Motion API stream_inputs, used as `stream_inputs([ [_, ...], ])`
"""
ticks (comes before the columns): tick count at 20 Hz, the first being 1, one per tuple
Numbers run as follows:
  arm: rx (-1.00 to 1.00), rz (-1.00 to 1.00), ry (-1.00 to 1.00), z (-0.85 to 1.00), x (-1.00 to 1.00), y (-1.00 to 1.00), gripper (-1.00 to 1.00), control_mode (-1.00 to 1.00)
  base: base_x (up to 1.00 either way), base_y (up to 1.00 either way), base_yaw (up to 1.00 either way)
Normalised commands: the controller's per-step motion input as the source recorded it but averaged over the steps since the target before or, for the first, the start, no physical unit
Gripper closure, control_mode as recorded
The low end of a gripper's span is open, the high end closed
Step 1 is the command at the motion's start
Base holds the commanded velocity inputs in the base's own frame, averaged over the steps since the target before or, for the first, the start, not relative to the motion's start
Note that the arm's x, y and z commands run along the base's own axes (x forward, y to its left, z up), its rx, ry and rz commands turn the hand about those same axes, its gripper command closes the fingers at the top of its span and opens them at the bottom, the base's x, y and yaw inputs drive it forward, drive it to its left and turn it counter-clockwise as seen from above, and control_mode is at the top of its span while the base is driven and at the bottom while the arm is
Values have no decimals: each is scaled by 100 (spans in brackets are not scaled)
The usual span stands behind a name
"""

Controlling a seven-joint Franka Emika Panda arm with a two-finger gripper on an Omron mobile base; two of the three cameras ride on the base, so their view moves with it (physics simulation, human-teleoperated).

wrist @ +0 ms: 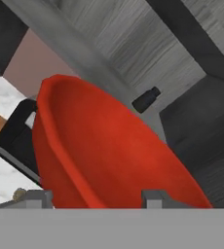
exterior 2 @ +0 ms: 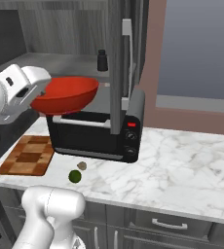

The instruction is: Open the cabinet. Place the bowl and condiment on the counter. Then place the lime and garlic on the cutting board.

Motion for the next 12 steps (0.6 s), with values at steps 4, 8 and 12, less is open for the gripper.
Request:
stream_inputs([
  [4, -6, 0, 9, -34, -12, -1, 100, -100, 0, 0, 0],
  [8, -6, 0, 7, -34, -18, -7, 100, -100, 0, 0, 0],
  [12, -6, 0, 6, -36, -16, -11, 100, -100, 0, 0, 0],
])
